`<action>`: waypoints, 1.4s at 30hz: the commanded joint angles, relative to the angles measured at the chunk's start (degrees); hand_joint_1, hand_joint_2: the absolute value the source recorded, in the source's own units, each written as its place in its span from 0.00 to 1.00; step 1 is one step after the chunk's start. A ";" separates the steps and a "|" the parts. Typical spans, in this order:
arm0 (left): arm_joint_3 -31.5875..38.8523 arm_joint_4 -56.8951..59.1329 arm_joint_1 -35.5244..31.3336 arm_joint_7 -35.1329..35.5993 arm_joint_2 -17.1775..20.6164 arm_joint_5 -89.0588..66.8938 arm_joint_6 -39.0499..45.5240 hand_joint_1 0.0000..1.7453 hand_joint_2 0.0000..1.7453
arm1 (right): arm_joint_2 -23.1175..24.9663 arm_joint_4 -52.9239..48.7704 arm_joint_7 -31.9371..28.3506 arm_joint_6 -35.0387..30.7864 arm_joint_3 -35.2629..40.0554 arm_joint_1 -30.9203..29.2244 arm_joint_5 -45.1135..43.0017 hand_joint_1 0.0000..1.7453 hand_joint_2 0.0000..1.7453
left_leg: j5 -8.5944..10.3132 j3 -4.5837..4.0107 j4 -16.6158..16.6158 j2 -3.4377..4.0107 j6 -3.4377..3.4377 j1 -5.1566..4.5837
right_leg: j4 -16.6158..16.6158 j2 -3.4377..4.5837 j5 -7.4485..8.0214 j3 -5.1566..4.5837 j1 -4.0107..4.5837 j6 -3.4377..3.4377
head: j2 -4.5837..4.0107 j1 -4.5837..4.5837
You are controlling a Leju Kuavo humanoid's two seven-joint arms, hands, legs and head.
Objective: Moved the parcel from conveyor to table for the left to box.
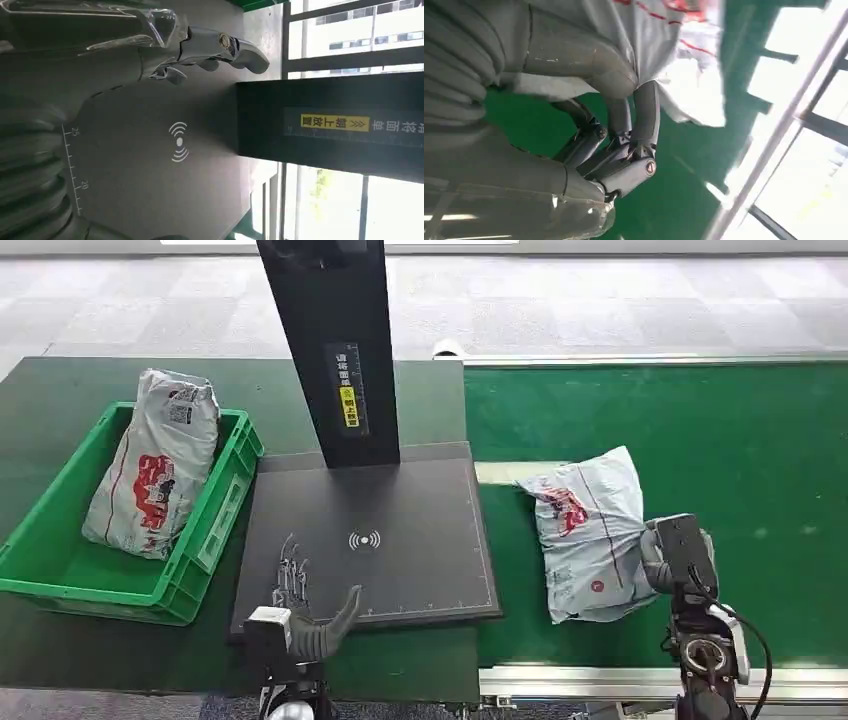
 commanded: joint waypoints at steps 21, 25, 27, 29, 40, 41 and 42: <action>2.36 3.08 -1.42 -0.03 -2.98 0.02 4.51 0.00 1.00 | 12.11 -5.96 3.42 -0.65 36.59 -13.32 1.98 1.00 1.00 | 0.05 -0.04 -0.02 0.48 -0.01 -0.05 | 0.12 0.33 0.02 -0.19 -0.02 -0.11 | 0.00 -0.02; 1.92 4.57 -2.83 -0.03 -3.65 1.29 4.51 0.00 1.00 | 13.49 -3.70 3.81 0.16 38.35 -15.64 1.66 1.00 1.00 | 0.10 -0.13 0.00 0.26 -0.02 -0.02 | 0.11 0.15 0.01 -0.21 -0.01 -0.08 | 0.00 0.00; 1.85 4.89 -3.25 -0.03 -3.79 1.63 4.51 0.00 1.00 | 13.52 -3.11 3.92 0.24 38.61 -15.64 1.46 1.00 1.00 | 0.13 -0.14 -0.01 0.18 -0.01 -0.04 | 0.11 0.04 0.00 -0.20 -0.01 -0.09 | 0.00 0.00; 1.85 4.89 -3.25 -0.03 -3.79 1.63 4.51 0.00 1.00 | 13.52 -3.11 3.92 0.24 38.61 -15.64 1.46 1.00 1.00 | 0.13 -0.16 -0.01 0.11 -0.02 -0.02 | 0.09 0.01 -0.01 -0.19 -0.01 -0.07 | 0.00 0.00; 3.07 6.33 -4.64 -0.03 -4.88 2.58 4.51 0.00 1.00 | 13.09 1.49 5.65 -1.32 35.63 -15.72 -0.83 1.00 1.00 | 0.13 -0.14 -0.02 0.05 -0.02 -0.02 | 0.08 -0.06 -0.02 -0.15 0.00 -0.08 | 0.00 -0.02; 2.64 7.10 -4.98 -0.03 -5.05 3.17 4.39 0.00 1.00 | 12.66 4.42 6.43 -1.87 33.50 -15.75 -2.20 1.00 1.00 | 0.15 -0.12 -0.05 0.01 0.01 -0.06 | 0.07 -0.15 -0.02 -0.12 -0.03 -0.09 | 0.00 0.00; 1.72 7.39 -5.28 -0.03 -4.65 3.45 4.45 0.00 1.00 | 12.07 8.41 6.02 -0.32 30.54 -15.80 -6.18 0.00 1.00 | 0.16 -0.14 -0.02 -0.06 0.00 0.00 | 0.04 -0.17 -0.01 -0.11 0.02 -0.08 | 0.00 0.00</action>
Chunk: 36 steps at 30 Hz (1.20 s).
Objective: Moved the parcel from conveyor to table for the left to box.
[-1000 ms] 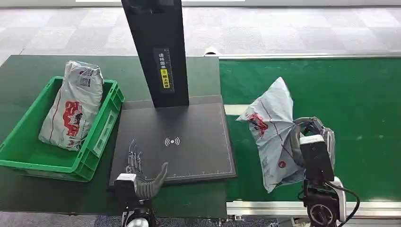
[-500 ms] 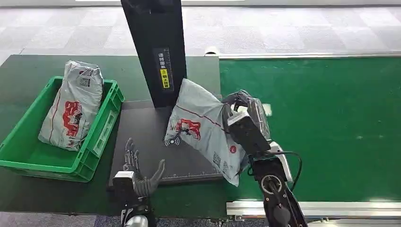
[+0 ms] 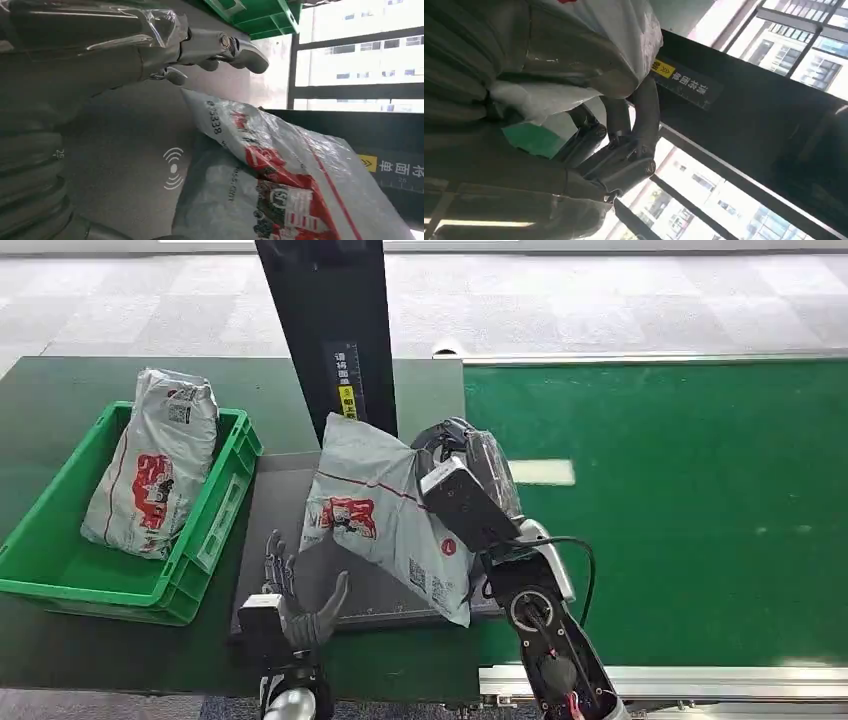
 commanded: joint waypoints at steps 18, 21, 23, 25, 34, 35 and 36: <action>-0.86 -21.15 8.04 10.38 10.45 -28.96 -11.79 0.00 1.00 | -0.53 9.21 -14.29 6.22 -36.78 33.01 -15.57 0.00 1.00 | -0.35 0.12 0.00 -0.55 -0.08 0.04 | 0.01 -0.66 -0.56 0.26 0.07 -0.20 | 0.00 0.00; -5.35 -16.15 3.69 8.09 9.15 -30.89 -17.67 0.00 1.00 | 1.43 6.04 -14.52 6.22 -37.25 34.35 -13.22 0.00 1.00 | -0.32 0.00 -0.01 -0.44 -0.07 0.02 | 0.03 -0.54 -0.53 0.13 0.04 -0.12 | 0.00 0.00; -7.31 -13.26 1.08 8.22 8.50 -33.44 -17.39 0.00 1.00 | 1.84 5.16 -16.24 4.04 -36.58 34.84 -10.81 0.00 1.00 | -0.31 0.04 -0.02 -0.39 -0.05 0.01 | 0.01 -0.54 -0.52 0.18 0.04 -0.12 | 0.00 0.00; -9.02 -8.71 -3.36 8.25 7.06 -33.51 -17.63 0.00 1.00 | 2.20 4.48 -17.69 1.40 -35.70 35.35 -9.14 0.00 1.00 | -0.27 0.08 -0.02 -0.48 -0.03 0.00 | 0.00 -0.66 -0.51 0.23 0.04 -0.13 | 0.00 0.02; -12.86 4.87 -16.84 10.61 2.01 -36.60 -16.00 0.00 1.00 | 4.55 3.67 -21.12 -12.26 -31.74 35.77 -4.81 0.00 1.00 | -0.25 0.38 -0.04 -0.38 -0.04 -0.02 | -0.04 -0.54 -0.44 0.50 0.00 -0.14 | 0.00 0.02; -13.82 6.72 -18.54 11.92 1.68 -38.48 -15.29 0.00 1.00 | 4.57 3.93 -21.80 -13.83 -30.97 35.36 -4.56 0.00 1.00 | -0.29 0.42 -0.02 -0.27 -0.06 0.01 | -0.04 -0.40 -0.40 0.51 0.02 -0.14 | 0.00 0.02; -14.84 11.21 -21.98 13.66 0.65 -40.82 -14.43 0.00 1.00 | 4.80 4.05 -23.51 -17.26 -29.68 34.70 -4.08 0.00 1.00 | -0.26 0.47 -0.08 -0.25 -0.04 -0.03 | -0.07 -0.46 -0.39 0.54 0.00 -0.19 | 0.00 0.00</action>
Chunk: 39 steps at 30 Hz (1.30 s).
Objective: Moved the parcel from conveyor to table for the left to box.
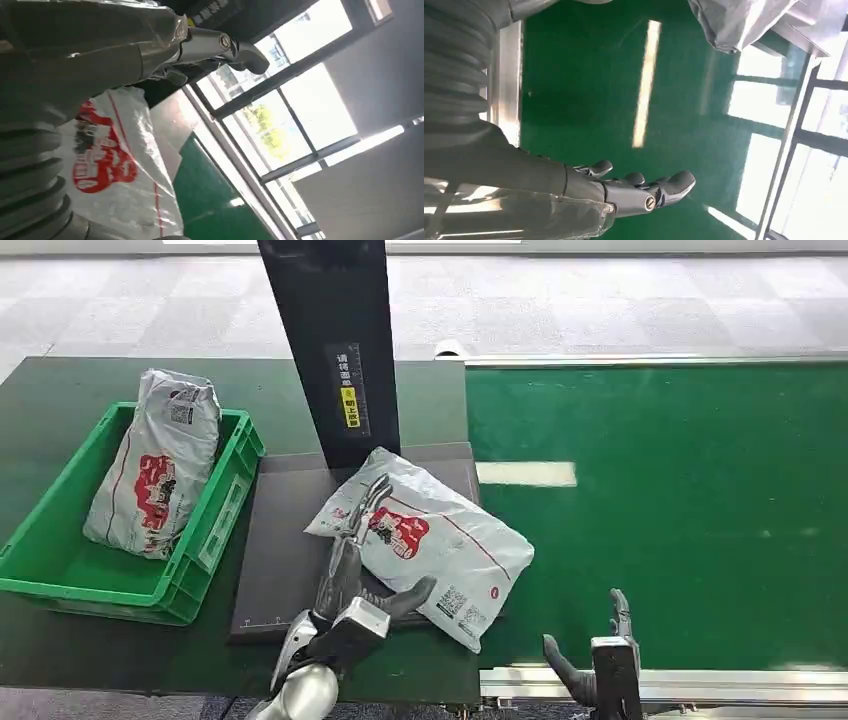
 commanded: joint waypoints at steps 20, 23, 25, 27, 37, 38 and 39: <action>-13.08 54.19 -24.35 19.32 -5.80 -16.47 -18.35 0.00 1.00 | -5.31 4.89 -7.32 -25.20 24.84 -6.74 -11.84 0.00 1.00 | 0.03 0.18 -0.12 0.21 0.08 -0.01 | -0.11 0.07 0.06 0.13 0.04 -0.05 | 0.00 0.00; -13.16 54.35 -24.64 19.69 -5.62 -16.59 -19.77 0.00 1.00 | -5.56 5.24 -7.32 -25.15 25.42 -7.02 -12.60 0.00 1.00 | 0.04 0.23 -0.15 0.18 0.05 0.00 | -0.12 0.08 0.08 0.23 0.04 -0.04 | 0.00 0.00; -13.16 54.35 -24.64 19.69 -5.62 -16.59 -19.77 0.00 1.00 | -5.56 5.24 -7.32 -25.15 25.42 -7.02 -12.60 0.00 1.00 | 0.01 0.39 -0.12 0.15 0.03 0.00 | -0.08 0.09 0.02 0.43 0.03 -0.02 | 0.00 0.00; -13.17 54.30 -24.72 19.72 -5.70 -16.61 -19.79 0.00 1.00 | -5.58 5.24 -7.32 -25.15 25.42 -7.03 -12.64 0.00 1.00 | 0.03 0.49 -0.15 0.20 0.04 0.00 | -0.11 0.11 0.05 0.54 0.03 -0.03 | 0.00 0.00; -1.18 50.16 -26.12 16.61 -4.57 -7.46 -12.57 1.00 1.00 | -7.17 5.33 -6.90 -25.20 27.75 -6.16 -16.96 0.00 1.00 | 0.07 0.66 -0.17 0.23 0.05 -0.02 | -0.12 0.11 0.09 0.71 0.02 -0.05 | 0.00 -0.02; 0.25 49.75 -26.67 16.25 -4.26 -6.04 -12.74 1.00 1.00 | -7.40 5.23 -6.45 -25.20 28.06 -6.18 -17.54 0.00 1.00 | 0.02 0.71 -0.09 0.18 0.03 0.01 | -0.06 0.10 0.03 0.73 0.04 -0.04 | 0.00 0.02; 3.96 48.07 -26.96 14.52 -3.95 -2.21 -11.99 1.00 1.00 | -7.54 5.11 -6.43 -25.20 28.05 -6.09 -18.00 0.00 1.00 | 0.07 0.66 -0.15 0.25 0.04 -0.01 | -0.09 0.12 0.09 0.65 0.03 -0.06 | 0.00 -0.02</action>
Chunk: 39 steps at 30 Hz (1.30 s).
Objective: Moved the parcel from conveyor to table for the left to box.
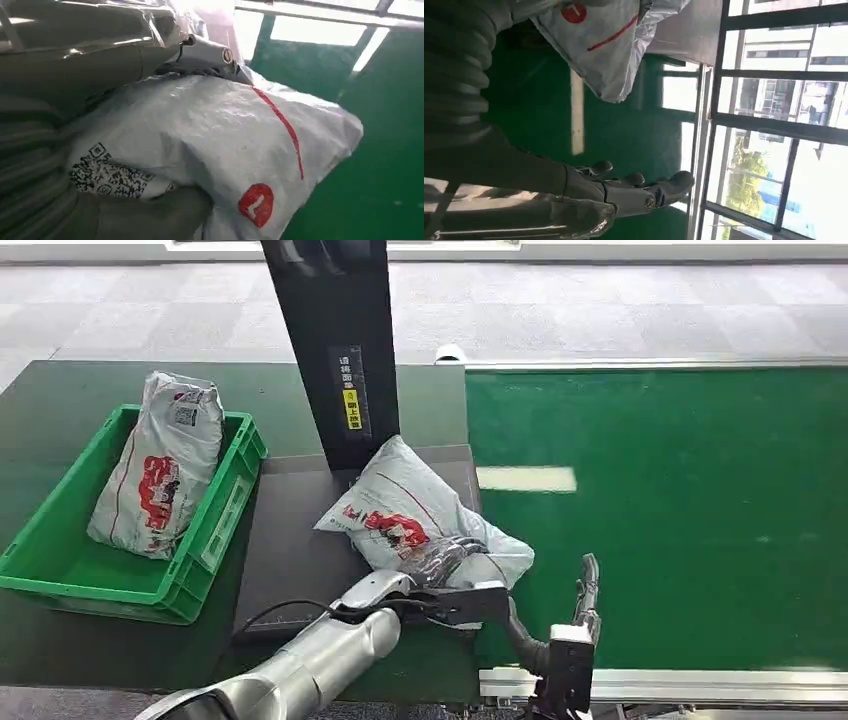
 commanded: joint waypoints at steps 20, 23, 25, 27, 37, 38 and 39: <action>26.20 -80.31 20.13 -22.25 13.33 16.41 32.32 1.00 1.00 | 1.65 1.13 0.02 -0.22 -3.38 5.59 0.57 0.00 1.00 | -0.09 -0.80 0.00 0.41 0.00 -0.01 | 0.09 0.27 -0.03 -0.97 0.03 -0.08 | 0.00 -0.02; 26.20 -80.31 20.13 -22.25 13.33 16.41 32.32 1.00 1.00 | 1.65 1.13 0.02 -0.22 -3.38 5.59 0.57 0.00 1.00 | -0.01 -0.87 -0.02 0.18 -0.03 0.01 | 0.04 0.07 -0.02 -0.98 0.03 -0.07 | 0.00 -0.02; 37.21 -77.54 19.66 -24.46 8.15 17.79 32.32 1.00 1.00 | 0.65 1.74 0.62 -0.22 -1.32 5.19 -1.27 0.00 1.00 | 0.00 -0.89 -0.01 0.21 -0.01 0.01 | 0.04 0.09 -0.01 -0.98 0.03 -0.07 | 0.00 0.00; 44.68 -66.71 15.11 -19.04 12.07 21.60 32.32 1.00 1.00 | -0.37 0.01 2.18 -0.22 0.65 5.87 -1.54 0.00 1.00 | -0.01 -0.78 -0.03 0.35 0.00 -0.01 | 0.03 0.21 0.01 -0.93 0.02 -0.08 | 0.00 -0.02; 64.69 -6.43 -11.86 -4.39 20.82 -1.92 32.32 1.00 1.00 | -4.01 -1.84 6.95 -0.22 5.64 5.75 -4.29 0.00 1.00 | 0.33 -0.64 -0.14 0.51 -0.23 0.03 | 0.14 0.25 0.32 -1.03 0.07 -0.44 | 0.00 -0.02; 67.14 -5.54 -11.89 -3.27 20.45 -4.98 32.32 1.00 1.00 | -4.20 -2.07 7.03 -0.22 5.92 5.91 -4.84 0.00 1.00 | 0.34 -0.66 -0.15 0.62 -0.22 0.03 | 0.13 0.37 0.35 -1.08 0.08 -0.43 | 0.00 0.00; 69.79 -4.48 -12.41 -1.67 20.91 -7.24 32.32 1.00 1.00 | -4.14 -1.95 7.13 -0.22 6.05 5.95 -4.48 0.00 1.00 | 0.29 -0.68 -0.07 0.59 -0.25 0.06 | 0.21 0.37 0.27 -1.06 0.11 -0.43 | 0.00 0.00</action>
